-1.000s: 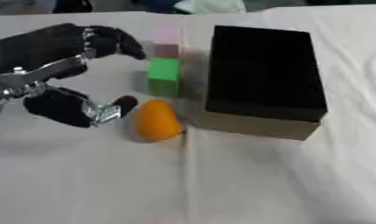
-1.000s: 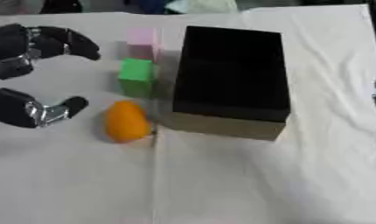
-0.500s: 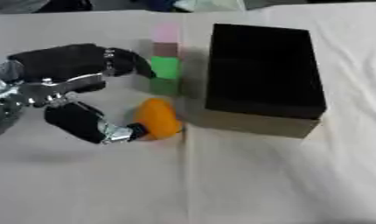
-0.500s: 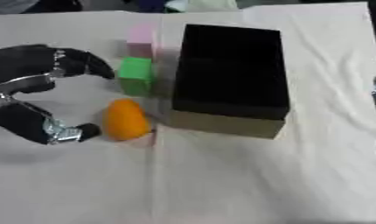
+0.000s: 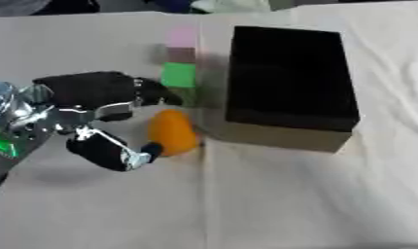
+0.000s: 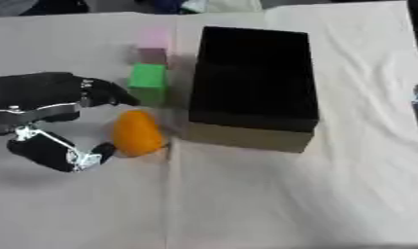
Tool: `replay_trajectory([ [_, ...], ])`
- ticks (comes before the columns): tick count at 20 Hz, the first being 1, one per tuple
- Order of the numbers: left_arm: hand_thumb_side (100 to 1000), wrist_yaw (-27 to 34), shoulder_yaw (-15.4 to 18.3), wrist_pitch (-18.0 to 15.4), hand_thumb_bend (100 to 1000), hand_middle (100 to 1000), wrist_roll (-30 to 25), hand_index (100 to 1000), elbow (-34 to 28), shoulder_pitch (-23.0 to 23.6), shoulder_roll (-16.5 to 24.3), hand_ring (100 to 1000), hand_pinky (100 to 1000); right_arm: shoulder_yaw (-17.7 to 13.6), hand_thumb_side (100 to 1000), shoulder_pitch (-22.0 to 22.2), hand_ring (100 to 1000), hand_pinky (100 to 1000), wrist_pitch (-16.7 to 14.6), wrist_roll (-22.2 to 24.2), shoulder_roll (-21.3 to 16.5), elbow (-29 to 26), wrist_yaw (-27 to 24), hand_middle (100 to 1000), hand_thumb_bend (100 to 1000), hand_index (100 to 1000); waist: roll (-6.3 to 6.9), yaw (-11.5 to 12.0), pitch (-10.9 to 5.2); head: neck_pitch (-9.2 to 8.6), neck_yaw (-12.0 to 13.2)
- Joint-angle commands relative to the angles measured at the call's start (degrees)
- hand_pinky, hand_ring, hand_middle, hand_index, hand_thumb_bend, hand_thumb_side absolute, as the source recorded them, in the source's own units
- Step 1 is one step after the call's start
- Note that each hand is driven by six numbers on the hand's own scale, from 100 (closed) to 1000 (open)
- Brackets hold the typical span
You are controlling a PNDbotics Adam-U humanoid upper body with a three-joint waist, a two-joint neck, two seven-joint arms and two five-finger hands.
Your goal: Pick up objects on the table and place them in the box.
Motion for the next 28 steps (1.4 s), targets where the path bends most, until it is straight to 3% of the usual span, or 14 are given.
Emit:
replay_trajectory([
  [1,311,-2.36,-0.15,-1.12,169,880,0.45,982,0.96,-1.17,-0.13,857,761,-0.33,1000,-0.41,637,859,-0.02,-0.21,-0.62,-0.51,-0.31,594,100,797,-0.03,-0.2,-0.99,0.22,0.12],
  [13,337,-10.73,-1.35,-5.04,232,889,4.71,978,10.65,-1.73,-3.87,871,765,-0.37,1000,-0.39,624,859,-0.06,-0.33,-0.43,-0.51,-0.88,582,100,794,-0.11,-0.86,-0.39,-0.4,0.46],
  [19,362,-12.92,-1.86,-6.37,188,878,5.75,944,14.85,-1.97,-5.27,861,753,-0.45,1000,-0.42,624,859,-0.08,-0.49,-0.41,-0.49,-1.11,581,100,794,-0.19,-1.1,-0.08,-0.61,0.67],
  [25,343,-12.86,-2.04,-6.71,100,819,6.65,878,15.63,-2.02,-5.73,813,682,-0.61,1000,-0.26,624,860,-0.14,-0.83,-0.38,-0.49,-1.25,581,100,794,-0.14,-1.17,-0.05,-0.66,0.74],
  [28,317,-12.14,-1.91,-6.27,100,774,8.04,815,15.69,-2.03,-5.99,764,622,-0.68,1000,-0.22,625,860,-0.12,-0.94,-0.34,-0.46,-1.23,582,100,795,-0.17,-1.23,-0.08,-0.77,0.76],
])
